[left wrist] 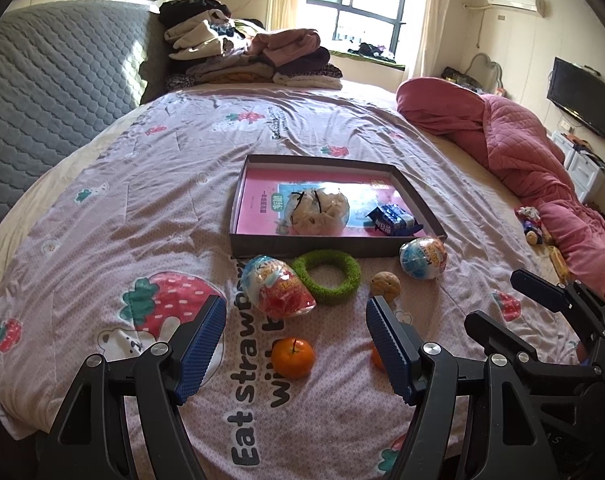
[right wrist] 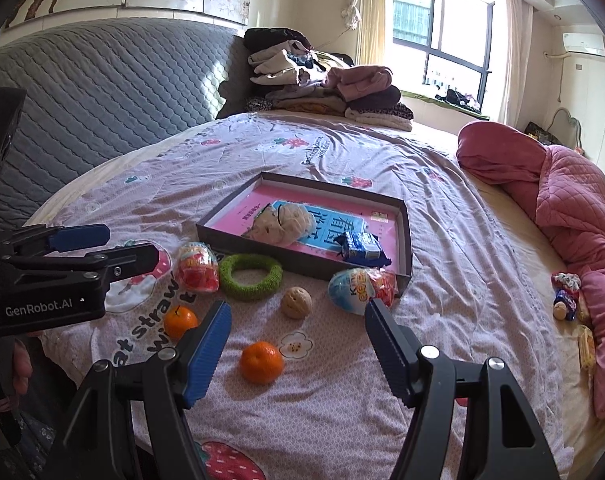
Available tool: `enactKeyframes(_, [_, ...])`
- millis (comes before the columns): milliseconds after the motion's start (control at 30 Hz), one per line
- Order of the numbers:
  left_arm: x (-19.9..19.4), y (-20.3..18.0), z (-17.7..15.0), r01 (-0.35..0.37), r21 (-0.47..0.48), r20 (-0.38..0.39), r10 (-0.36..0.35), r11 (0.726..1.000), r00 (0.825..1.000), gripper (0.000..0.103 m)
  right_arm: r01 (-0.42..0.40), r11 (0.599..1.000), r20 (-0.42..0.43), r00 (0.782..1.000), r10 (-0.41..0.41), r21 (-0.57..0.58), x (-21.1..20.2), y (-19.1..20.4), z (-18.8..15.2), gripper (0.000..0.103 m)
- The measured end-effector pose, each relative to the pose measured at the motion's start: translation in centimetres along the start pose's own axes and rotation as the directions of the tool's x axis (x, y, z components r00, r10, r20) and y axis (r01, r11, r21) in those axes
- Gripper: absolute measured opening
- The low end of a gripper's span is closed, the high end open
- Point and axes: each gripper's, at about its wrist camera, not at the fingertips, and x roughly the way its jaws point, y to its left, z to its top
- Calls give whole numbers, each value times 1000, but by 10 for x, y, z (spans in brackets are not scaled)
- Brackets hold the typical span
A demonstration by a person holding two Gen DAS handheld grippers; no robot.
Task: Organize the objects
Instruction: 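Withdraw both open tools back from the pink tray, then move the left tool toward the stemmed orange while the right tool approaches the other orange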
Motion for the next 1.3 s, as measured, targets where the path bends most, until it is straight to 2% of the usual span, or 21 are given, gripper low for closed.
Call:
enactKeyframes(700, [28, 3, -30, -2, 38, -83, 5, 999, 996, 74, -26, 999, -73, 997, 25, -18, 28, 9, -27, 69])
enactKeyframes(967, [40, 9, -40, -5, 25, -119, 8, 1000, 993, 74, -46, 999, -141, 989, 45, 1, 44, 6, -43, 69])
enactKeyframes(1300, [46, 2, -50, 7, 45, -150, 0, 999, 989, 74, -58, 998, -136, 989, 63, 40, 41, -1, -49, 69])
